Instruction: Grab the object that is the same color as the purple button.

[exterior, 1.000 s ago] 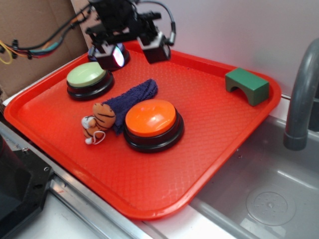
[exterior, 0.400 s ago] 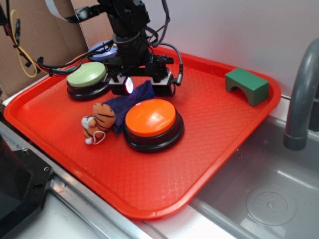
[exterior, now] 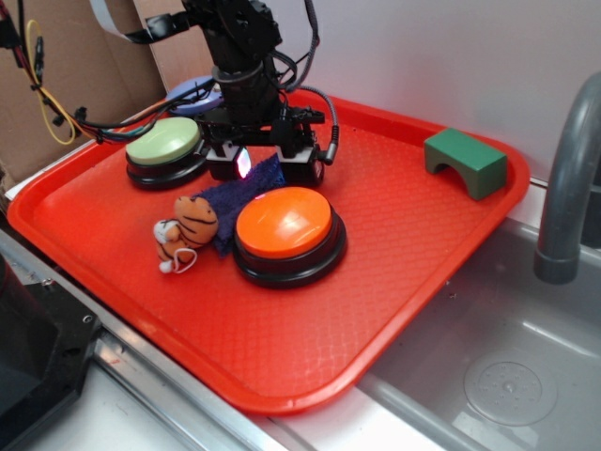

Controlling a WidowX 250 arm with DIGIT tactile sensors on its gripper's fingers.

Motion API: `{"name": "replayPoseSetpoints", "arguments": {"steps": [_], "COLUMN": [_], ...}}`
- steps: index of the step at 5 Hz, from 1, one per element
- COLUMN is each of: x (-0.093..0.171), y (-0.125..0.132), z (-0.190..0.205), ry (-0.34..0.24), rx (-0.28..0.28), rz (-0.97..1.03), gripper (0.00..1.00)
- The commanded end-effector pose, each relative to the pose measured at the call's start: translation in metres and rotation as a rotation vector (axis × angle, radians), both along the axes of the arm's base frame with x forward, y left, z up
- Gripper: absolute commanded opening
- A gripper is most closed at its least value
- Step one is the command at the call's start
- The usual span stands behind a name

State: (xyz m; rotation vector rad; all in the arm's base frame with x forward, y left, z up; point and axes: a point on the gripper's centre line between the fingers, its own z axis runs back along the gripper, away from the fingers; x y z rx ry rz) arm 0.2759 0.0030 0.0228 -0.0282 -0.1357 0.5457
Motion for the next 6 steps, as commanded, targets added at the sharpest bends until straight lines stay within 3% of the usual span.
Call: {"name": "replayPoseSetpoints", "arguments": {"steps": [1,3,4,6], "x": [0.004,0.01,0.014,0.011], "y": [0.006,0.005,0.004,-0.006], "z": [0.014,0.054,0.09,0.178], "ry": [-0.038,-0.063,-0.074,-0.136], "rx": [0.0,-0.056,-0.072,-0.161], "rz": [-0.014,-0.003,-0.01,-0.076], "gripper": [0.0,0.0,0.0,0.0]}}
